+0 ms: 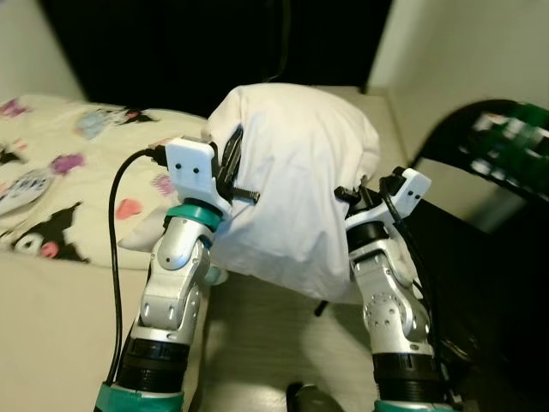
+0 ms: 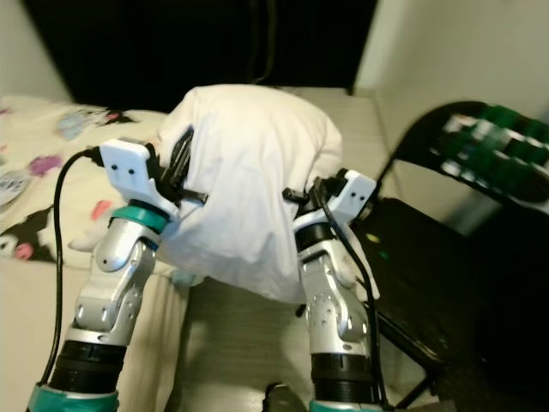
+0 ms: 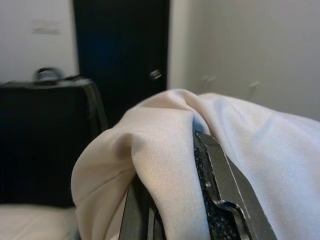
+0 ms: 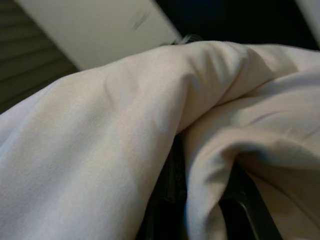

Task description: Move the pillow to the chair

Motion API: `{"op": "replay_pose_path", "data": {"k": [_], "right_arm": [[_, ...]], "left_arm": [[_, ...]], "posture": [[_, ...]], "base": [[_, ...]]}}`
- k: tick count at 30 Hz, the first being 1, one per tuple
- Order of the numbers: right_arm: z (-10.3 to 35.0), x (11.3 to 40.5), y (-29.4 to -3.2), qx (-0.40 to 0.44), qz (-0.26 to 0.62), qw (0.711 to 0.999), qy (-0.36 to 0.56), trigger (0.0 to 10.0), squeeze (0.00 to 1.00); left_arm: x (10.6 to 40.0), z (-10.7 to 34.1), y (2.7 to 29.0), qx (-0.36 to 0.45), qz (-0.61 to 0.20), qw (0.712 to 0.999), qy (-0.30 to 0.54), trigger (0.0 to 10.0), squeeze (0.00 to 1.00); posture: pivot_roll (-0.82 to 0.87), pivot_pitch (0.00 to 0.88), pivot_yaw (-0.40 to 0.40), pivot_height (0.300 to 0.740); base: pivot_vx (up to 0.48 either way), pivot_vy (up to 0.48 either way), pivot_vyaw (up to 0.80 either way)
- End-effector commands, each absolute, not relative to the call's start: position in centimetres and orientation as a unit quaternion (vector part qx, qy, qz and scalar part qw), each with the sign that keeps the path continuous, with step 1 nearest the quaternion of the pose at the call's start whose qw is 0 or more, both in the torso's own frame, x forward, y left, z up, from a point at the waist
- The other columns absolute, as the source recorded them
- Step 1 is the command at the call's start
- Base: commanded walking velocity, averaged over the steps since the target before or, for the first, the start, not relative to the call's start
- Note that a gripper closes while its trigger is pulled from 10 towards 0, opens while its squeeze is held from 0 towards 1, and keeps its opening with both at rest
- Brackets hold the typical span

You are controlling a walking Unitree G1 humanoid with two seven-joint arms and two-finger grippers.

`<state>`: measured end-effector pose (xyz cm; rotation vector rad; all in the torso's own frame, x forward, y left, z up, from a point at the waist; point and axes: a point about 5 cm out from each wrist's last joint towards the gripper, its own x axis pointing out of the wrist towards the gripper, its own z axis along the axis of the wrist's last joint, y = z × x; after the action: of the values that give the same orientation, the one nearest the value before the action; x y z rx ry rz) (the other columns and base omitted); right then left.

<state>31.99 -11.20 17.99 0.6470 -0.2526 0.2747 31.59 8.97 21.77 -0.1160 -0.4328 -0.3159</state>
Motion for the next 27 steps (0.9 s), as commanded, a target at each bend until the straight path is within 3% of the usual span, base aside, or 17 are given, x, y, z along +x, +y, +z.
{"op": "replay_pose_path", "data": {"k": [1, 27], "right_arm": [[20.1, 31.6, -8.9, 0.323, 0.187, 0.914, -0.157, 10.0, 0.0], [18.4, 31.1, -9.6, 0.304, 0.173, 0.928, -0.13, 10.0, 0.0]], "left_arm": [[31.2, 21.6, 7.1, -0.057, -0.206, 0.954, -0.212, 10.0, 0.0], [30.6, 19.1, 6.6, -0.069, -0.238, 0.956, -0.155, 10.0, 0.0]], "posture": [[0.0, 0.032, 0.103, 0.74], [-0.03, 0.027, 0.102, 0.74]], "base": [[0.0, 0.0, -0.8], [0.0, 0.0, -0.8]]}}
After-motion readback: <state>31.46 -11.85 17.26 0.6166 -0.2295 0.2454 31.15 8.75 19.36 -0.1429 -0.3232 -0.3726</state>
